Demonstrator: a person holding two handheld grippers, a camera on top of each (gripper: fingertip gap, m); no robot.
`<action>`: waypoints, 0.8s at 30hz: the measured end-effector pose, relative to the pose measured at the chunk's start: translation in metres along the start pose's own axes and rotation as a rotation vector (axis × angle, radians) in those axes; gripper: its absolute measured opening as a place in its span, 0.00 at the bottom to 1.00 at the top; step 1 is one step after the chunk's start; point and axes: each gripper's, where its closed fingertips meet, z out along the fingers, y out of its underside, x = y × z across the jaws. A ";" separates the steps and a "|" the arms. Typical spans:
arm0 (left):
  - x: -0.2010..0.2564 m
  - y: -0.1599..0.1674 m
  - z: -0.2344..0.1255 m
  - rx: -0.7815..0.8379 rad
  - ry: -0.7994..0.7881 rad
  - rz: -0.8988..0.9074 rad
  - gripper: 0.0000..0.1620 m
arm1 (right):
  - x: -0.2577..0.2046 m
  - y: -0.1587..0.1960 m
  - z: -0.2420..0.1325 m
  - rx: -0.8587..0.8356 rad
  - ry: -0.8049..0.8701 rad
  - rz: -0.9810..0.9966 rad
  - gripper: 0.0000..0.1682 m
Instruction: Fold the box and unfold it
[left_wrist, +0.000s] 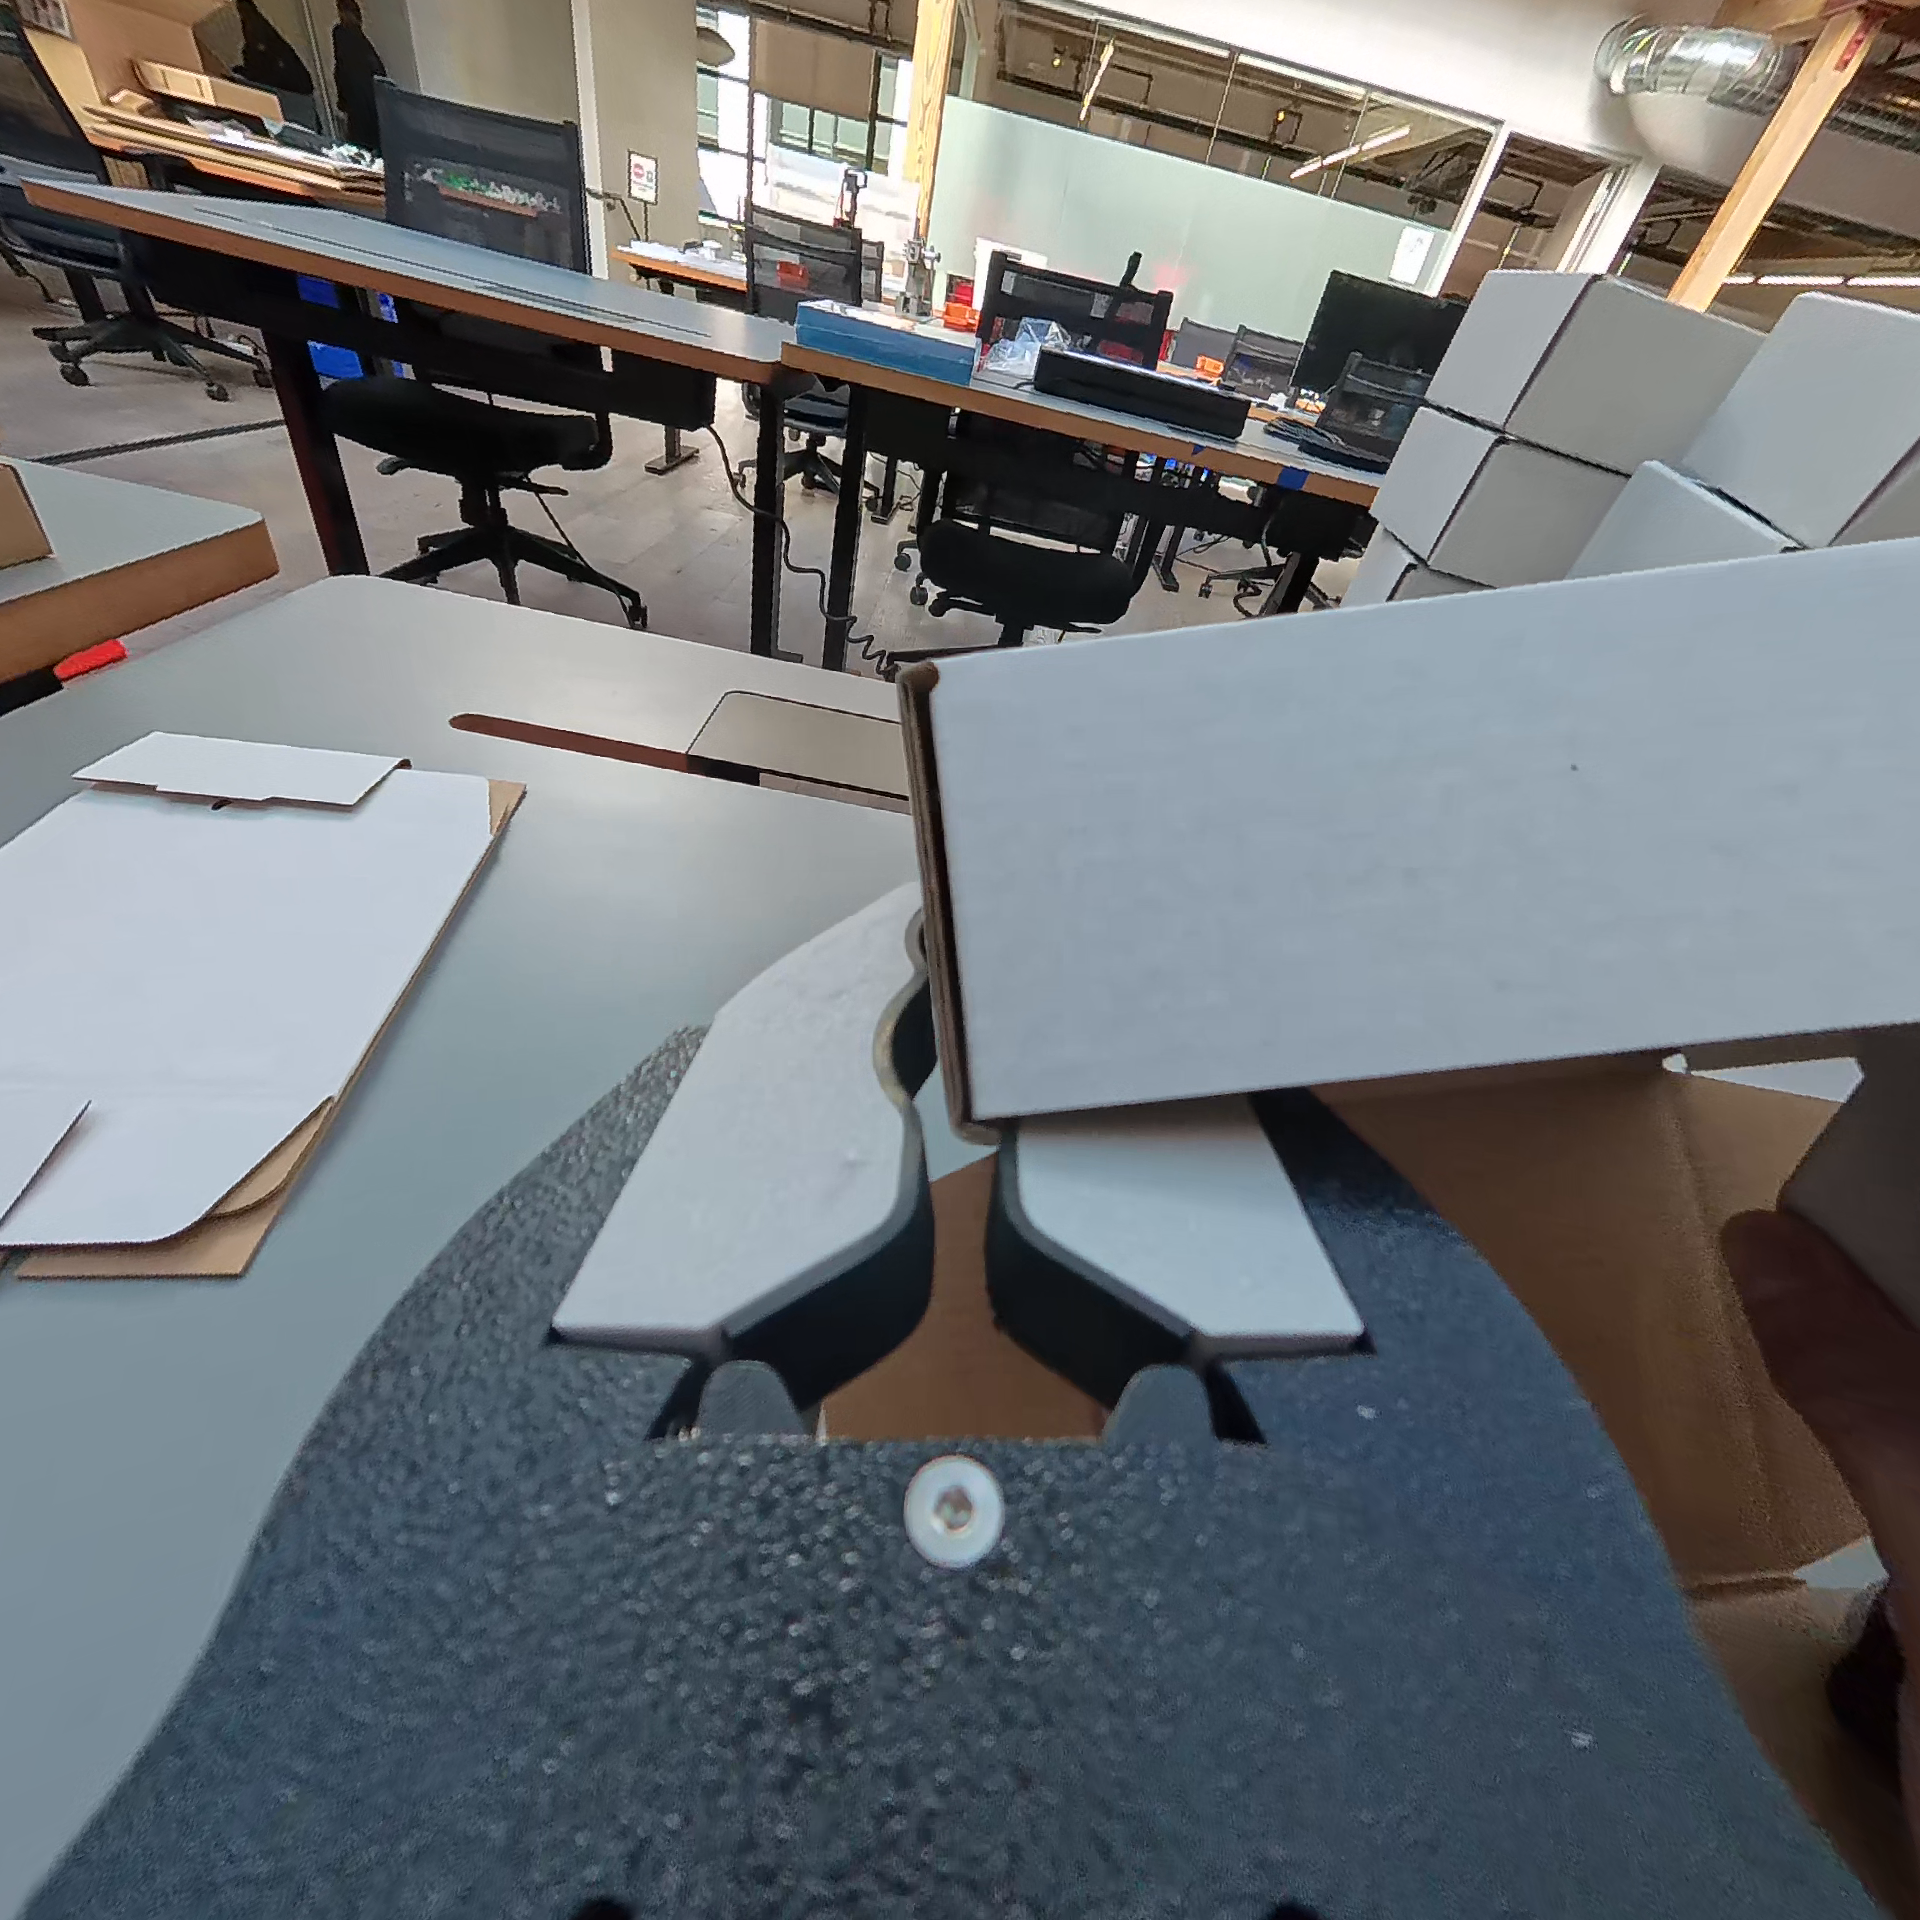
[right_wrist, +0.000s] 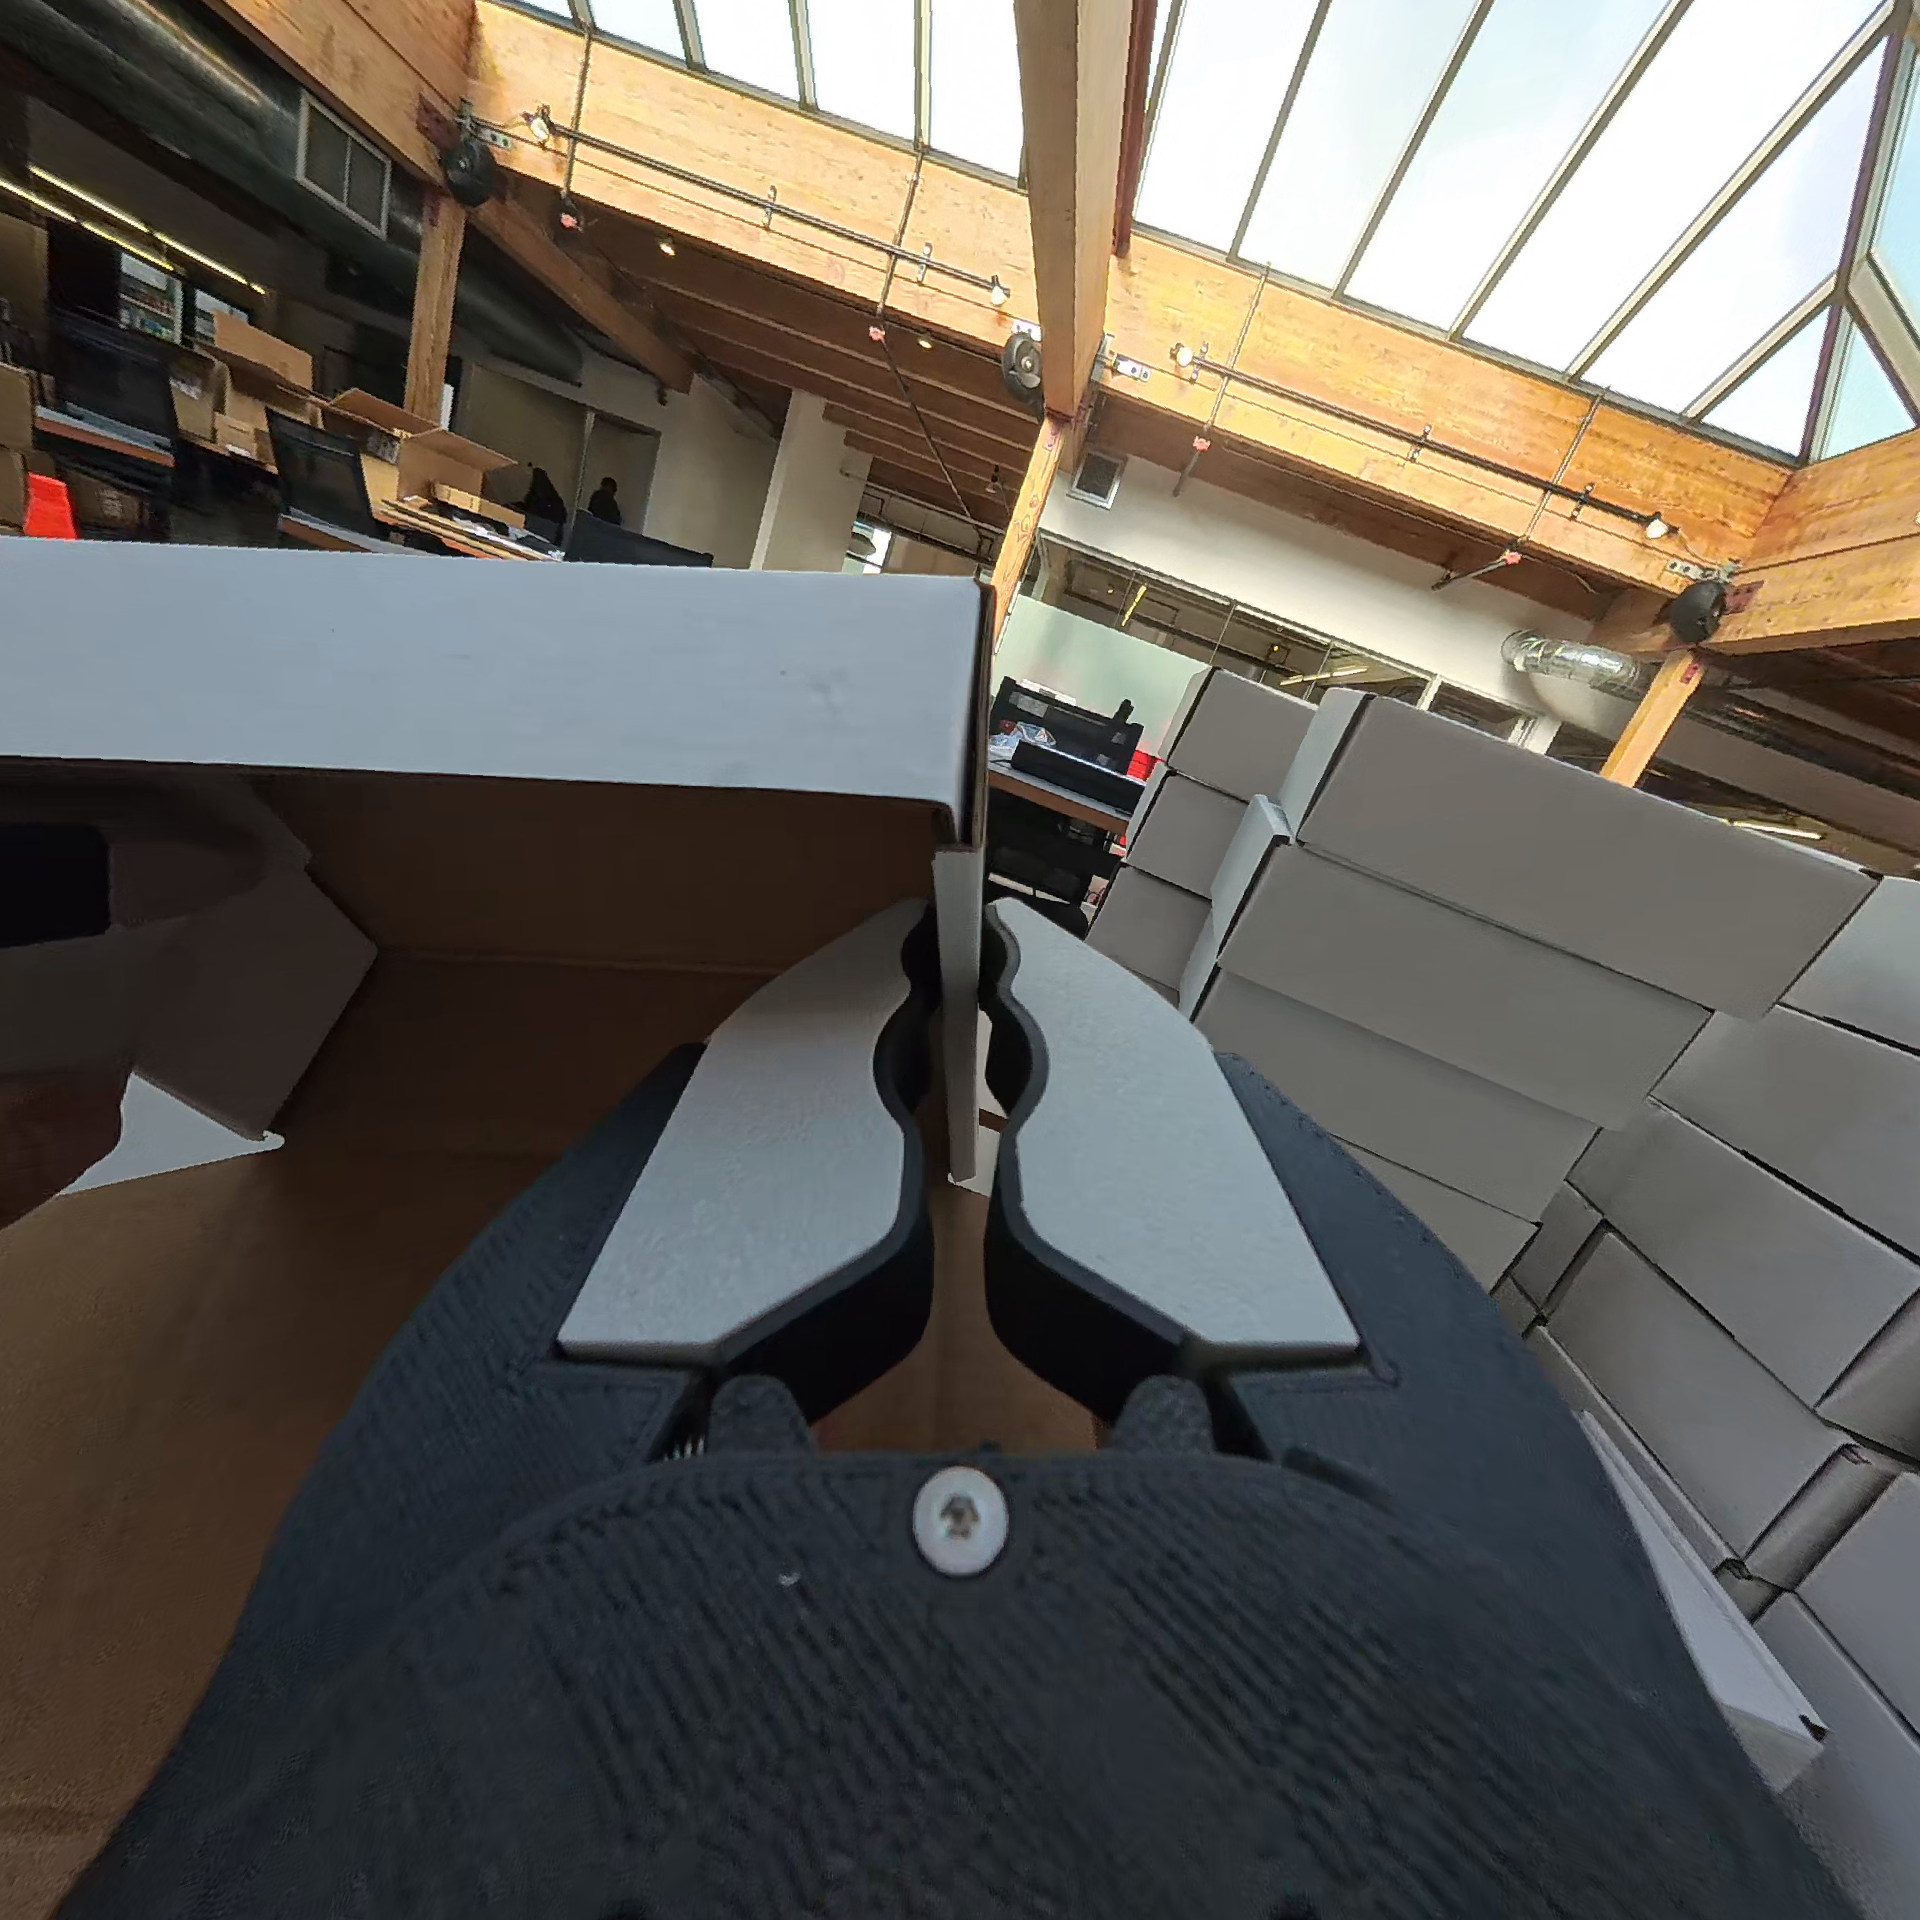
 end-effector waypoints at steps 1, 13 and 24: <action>0.001 0.001 0.000 -0.003 0.002 0.000 0.03 | 0.001 0.000 0.000 -0.005 -0.002 0.003 0.04; -0.033 -0.031 0.006 0.019 -0.060 0.051 0.03 | -0.020 -0.013 -0.013 0.022 -0.219 0.052 0.24; -0.008 -0.065 0.030 -0.267 0.291 0.608 0.03 | 0.029 -0.043 -0.068 0.041 -0.577 0.419 0.59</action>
